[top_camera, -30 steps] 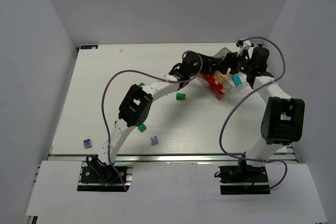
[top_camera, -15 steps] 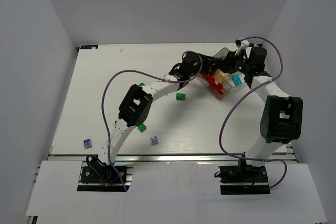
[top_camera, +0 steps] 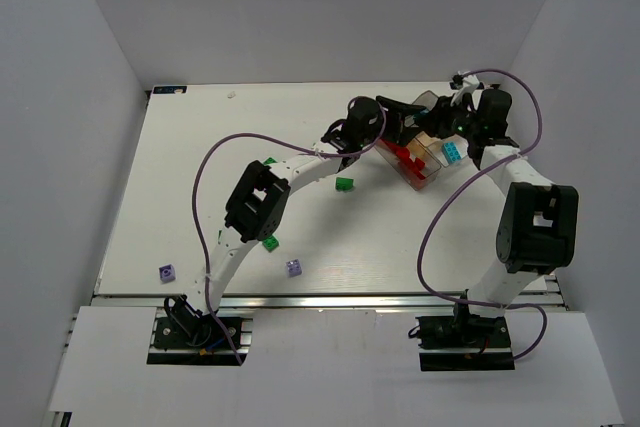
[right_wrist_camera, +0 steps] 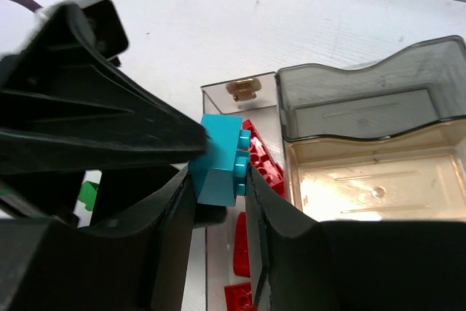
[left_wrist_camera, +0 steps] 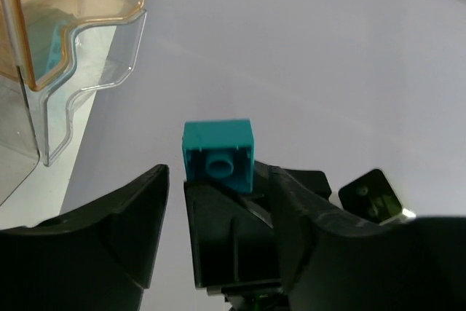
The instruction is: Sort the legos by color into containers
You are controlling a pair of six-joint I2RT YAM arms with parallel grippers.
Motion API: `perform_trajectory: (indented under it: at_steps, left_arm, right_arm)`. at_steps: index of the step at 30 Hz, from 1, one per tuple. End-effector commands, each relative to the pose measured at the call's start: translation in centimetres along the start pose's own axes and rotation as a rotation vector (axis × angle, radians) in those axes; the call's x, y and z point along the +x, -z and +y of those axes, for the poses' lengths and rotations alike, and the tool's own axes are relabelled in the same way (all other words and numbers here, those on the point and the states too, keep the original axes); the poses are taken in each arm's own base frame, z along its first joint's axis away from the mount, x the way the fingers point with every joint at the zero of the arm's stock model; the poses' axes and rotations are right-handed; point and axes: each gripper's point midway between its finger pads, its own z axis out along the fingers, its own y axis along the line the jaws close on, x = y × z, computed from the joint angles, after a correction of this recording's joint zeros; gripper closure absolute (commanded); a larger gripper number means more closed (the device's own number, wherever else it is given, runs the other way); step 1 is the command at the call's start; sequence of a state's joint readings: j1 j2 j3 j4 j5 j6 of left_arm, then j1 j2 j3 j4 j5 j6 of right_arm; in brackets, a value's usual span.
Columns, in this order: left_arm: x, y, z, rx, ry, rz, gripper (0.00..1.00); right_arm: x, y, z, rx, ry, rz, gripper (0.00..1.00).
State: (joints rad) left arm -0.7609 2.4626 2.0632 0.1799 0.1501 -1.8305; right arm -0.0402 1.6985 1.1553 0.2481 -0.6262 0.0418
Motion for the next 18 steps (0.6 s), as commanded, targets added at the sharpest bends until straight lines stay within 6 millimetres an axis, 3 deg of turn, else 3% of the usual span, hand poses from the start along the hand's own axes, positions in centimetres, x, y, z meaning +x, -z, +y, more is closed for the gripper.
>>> perform_trajectory:
  at_steps: [1, 8, 9, 11, 12, 14, 15, 16, 18]
  left_arm:
    - [2.7, 3.2, -7.2, 0.1, -0.024, 0.05, 0.28]
    - [0.5, 4.3, -6.7, 0.036, -0.1, -0.006, 0.17]
    - [0.1, 4.3, -5.2, -0.012, -0.126, -0.016, 0.17]
    - [-0.2, 5.4, -5.3, -0.034, -0.164, -0.025, 0.08]
    - [-1.3, 6.0, -4.0, -0.096, -0.186, -0.049, 0.06]
    - [-1.9, 8.0, -3.1, -0.133, -0.236, -0.065, 0.05]
    - [-2.9, 9.0, -2.2, -0.18, -0.288, -0.094, 0.05]
    - [-2.9, 10.7, -1.7, -0.209, -0.323, -0.103, 0.05]
    - [-4.8, 13.0, -0.4, -0.29, -0.398, -0.156, 0.05]
  right_arm:
    - [-3.0, 1.7, -1.0, 0.058, 0.068, -0.09, 1.0]
    - [-2.0, 4.5, -3.3, 0.136, 0.055, -0.041, 1.0]
    - [-2.0, 4.9, -3.7, 0.149, 0.057, -0.029, 1.0]
    - [-1.9, 6.1, -4.8, 0.178, 0.097, -0.007, 1.0]
    - [-0.9, 6.6, -5.1, 0.186, 0.093, 0.033, 1.0]
    - [-0.6, 7.5, -6.6, 0.222, 0.182, 0.076, 1.0]
    - [1.2, 8.1, -6.7, 0.224, 0.158, 0.144, 1.0]
    - [1.5, 8.3, -7.5, 0.241, 0.178, 0.174, 1.0]
    - [2.6, 8.7, -8.5, 0.244, 0.234, 0.238, 1.0]
